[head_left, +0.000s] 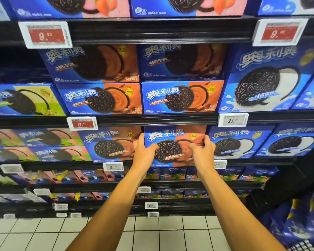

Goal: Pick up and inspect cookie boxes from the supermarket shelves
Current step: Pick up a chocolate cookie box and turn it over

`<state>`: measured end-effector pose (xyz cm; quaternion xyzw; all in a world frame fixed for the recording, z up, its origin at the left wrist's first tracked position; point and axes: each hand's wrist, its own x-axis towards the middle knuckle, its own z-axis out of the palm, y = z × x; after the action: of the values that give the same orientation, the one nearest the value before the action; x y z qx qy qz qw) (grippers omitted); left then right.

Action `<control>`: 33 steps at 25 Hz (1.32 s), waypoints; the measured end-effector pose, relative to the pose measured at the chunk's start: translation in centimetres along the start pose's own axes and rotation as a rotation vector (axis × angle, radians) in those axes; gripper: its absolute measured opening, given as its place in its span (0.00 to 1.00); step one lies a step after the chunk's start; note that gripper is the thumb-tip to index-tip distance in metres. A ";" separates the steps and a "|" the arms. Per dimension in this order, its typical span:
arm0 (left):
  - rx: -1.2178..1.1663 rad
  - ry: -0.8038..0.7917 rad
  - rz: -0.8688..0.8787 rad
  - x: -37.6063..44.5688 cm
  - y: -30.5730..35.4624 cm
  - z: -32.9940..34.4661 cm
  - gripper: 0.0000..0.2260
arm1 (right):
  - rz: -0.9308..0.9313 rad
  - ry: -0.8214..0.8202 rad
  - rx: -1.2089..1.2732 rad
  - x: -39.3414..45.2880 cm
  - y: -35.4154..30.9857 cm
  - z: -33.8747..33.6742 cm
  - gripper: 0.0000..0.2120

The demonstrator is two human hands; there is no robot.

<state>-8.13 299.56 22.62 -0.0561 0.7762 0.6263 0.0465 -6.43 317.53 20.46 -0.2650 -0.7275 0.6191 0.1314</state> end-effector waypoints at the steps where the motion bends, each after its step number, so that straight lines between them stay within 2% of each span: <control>1: 0.002 0.011 -0.004 0.0 0.0 -0.1 0.17 | -0.008 0.009 0.025 -0.1 -0.1 -0.1 0.19; 7: -0.061 0.029 -0.017 -1.3 -0.7 -1.0 0.18 | -0.016 0.060 0.081 -1.8 0.4 -1.6 0.22; 13: -0.118 -0.020 -0.028 -2.9 -1.7 -2.8 0.19 | -0.059 -0.052 0.164 -5.2 0.9 -3.3 0.19; 16: -0.138 -0.003 0.042 -4.3 -2.0 -4.0 0.21 | -0.110 -0.079 0.177 -7.1 1.2 -4.2 0.19; 19: -0.176 0.052 0.084 -5.2 -2.4 -5.3 0.23 | -0.149 -0.148 0.205 -9.1 1.8 -4.4 0.24; 21: -0.218 0.046 0.100 -5.6 -2.4 -6.1 0.24 | -0.153 -0.125 0.261 -10.0 2.0 -4.3 0.26; 25: -0.334 0.012 0.167 -7.5 -2.1 -7.1 0.24 | -0.092 -0.035 0.427 -11.1 1.9 -4.9 0.16; 29: -0.431 0.019 0.197 -8.9 -1.5 -7.2 0.24 | -0.078 -0.105 0.439 -12.1 2.5 -5.6 0.21; 33: -0.493 0.049 0.234 -10.4 -1.3 -7.0 0.24 | -0.099 -0.146 0.489 -12.3 2.3 -6.9 0.20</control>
<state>2.36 292.76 24.35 0.0092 0.6022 0.7960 -0.0598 7.85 316.74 21.30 -0.1443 -0.5758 0.7868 0.1688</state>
